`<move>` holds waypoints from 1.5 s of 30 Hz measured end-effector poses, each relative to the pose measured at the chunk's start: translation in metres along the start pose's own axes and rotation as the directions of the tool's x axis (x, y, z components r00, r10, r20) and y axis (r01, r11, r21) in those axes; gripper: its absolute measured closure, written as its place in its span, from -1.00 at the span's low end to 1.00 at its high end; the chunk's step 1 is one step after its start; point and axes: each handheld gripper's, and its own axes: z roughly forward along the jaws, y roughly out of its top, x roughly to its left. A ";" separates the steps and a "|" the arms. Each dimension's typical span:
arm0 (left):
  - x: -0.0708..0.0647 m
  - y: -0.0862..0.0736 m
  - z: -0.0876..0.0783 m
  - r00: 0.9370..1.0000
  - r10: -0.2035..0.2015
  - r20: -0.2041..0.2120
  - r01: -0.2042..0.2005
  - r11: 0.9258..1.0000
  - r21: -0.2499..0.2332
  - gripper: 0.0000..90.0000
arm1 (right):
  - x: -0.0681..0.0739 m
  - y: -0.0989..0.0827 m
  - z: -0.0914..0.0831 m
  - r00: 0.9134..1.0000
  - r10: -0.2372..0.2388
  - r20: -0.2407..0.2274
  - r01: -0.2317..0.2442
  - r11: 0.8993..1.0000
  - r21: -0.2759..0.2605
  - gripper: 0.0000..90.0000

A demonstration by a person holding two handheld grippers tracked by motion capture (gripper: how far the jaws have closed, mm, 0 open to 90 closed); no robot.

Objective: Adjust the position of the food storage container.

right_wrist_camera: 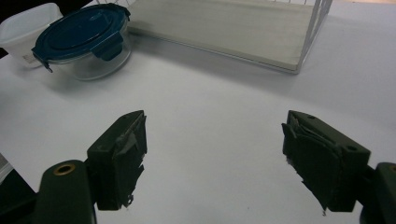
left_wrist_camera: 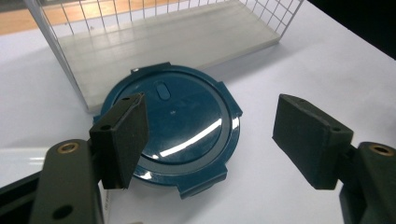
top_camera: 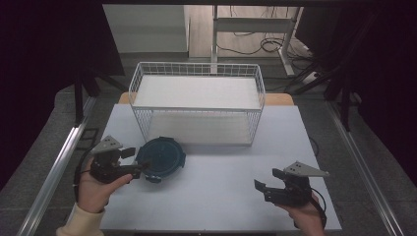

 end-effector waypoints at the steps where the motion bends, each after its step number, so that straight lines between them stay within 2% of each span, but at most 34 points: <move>1: 0.002 0.002 0.000 1.000 -0.001 -0.001 0.001 1.000 0.000 -0.40 | 0.001 0.000 0.000 1.000 -0.002 -0.001 0.002 1.000 0.000 -0.51; 7: 0.022 0.010 0.010 0.999 -0.022 -0.036 0.023 0.999 0.030 -0.33 | 0.000 -0.002 0.004 1.000 0.001 0.005 -0.001 1.000 0.016 -0.51; 12: 0.037 0.013 0.023 0.998 -0.044 -0.041 0.046 0.997 0.059 -0.26 | -0.002 -0.004 0.006 1.000 0.008 0.011 -0.008 1.000 0.028 -0.51; 16: 0.046 0.016 0.035 0.999 -0.033 -0.039 0.036 0.995 0.089 -0.18 | -0.001 -0.005 0.007 1.000 0.008 0.012 -0.009 0.999 0.033 -0.51; 21: 0.058 0.016 0.054 0.998 0.007 -0.058 0.001 0.991 0.135 0.10 | 0.001 -0.007 0.011 1.000 -0.009 0.018 0.008 0.998 0.055 -0.50; 24: 0.064 0.016 0.060 0.998 0.012 -0.056 -0.003 0.988 0.153 0.25 | 0.001 -0.007 0.013 1.000 -0.007 0.018 0.006 0.998 0.059 -0.51; 26: 0.069 0.017 0.066 0.998 0.011 -0.057 -0.001 0.986 0.165 0.34 | 0.000 -0.008 0.014 1.000 -0.004 0.020 0.002 0.998 0.065 -0.51; 27: 0.073 0.017 0.073 0.998 0.006 -0.066 0.006 0.986 0.170 0.46 | 0.001 -0.009 0.015 1.000 -0.002 0.020 0.000 0.997 0.073 -0.51; 31: 0.082 0.018 0.082 0.996 0.002 -0.086 0.014 0.983 0.181 0.69 | 0.004 -0.008 0.016 1.000 -0.011 0.017 0.009 0.997 0.077 -0.51; 32: 0.084 0.018 0.085 0.996 -0.002 -0.090 0.019 0.982 0.187 0.69 | 0.004 -0.008 0.016 1.000 -0.015 0.016 0.014 0.997 0.078 -0.51; 33: 0.089 0.017 0.089 0.995 -0.008 -0.103 0.028 0.981 0.190 0.82 | 0.005 -0.009 0.017 1.000 -0.015 0.016 0.014 0.997 0.079 -0.51; 40: 0.099 0.017 0.099 0.991 -0.013 -0.136 0.040 0.980 0.195 1.00 | 0.004 -0.010 0.017 0.999 -0.017 0.027 0.014 0.996 0.089 -0.51; 42: 0.099 0.016 0.104 0.991 -0.006 -0.130 0.035 0.976 0.215 1.00 | 0.004 -0.010 0.017 0.999 -0.019 0.027 0.016 0.996 0.090 -0.51; 43: 0.097 0.015 0.109 0.991 0.017 -0.135 0.016 0.971 0.241 1.00 | 0.005 -0.010 0.018 0.999 -0.024 0.025 0.022 0.996 0.089 -0.51; 44: 0.097 0.015 0.109 0.991 0.017 -0.135 0.016 0.971 0.241 1.00 | 0.005 -0.010 0.018 0.999 -0.024 0.025 0.022 0.996 0.089 -0.51; 45: 0.097 0.014 0.111 0.990 0.028 -0.137 0.007 0.967 0.254 1.00 | 0.005 -0.010 0.019 0.999 -0.029 0.020 0.027 0.996 0.089 -0.51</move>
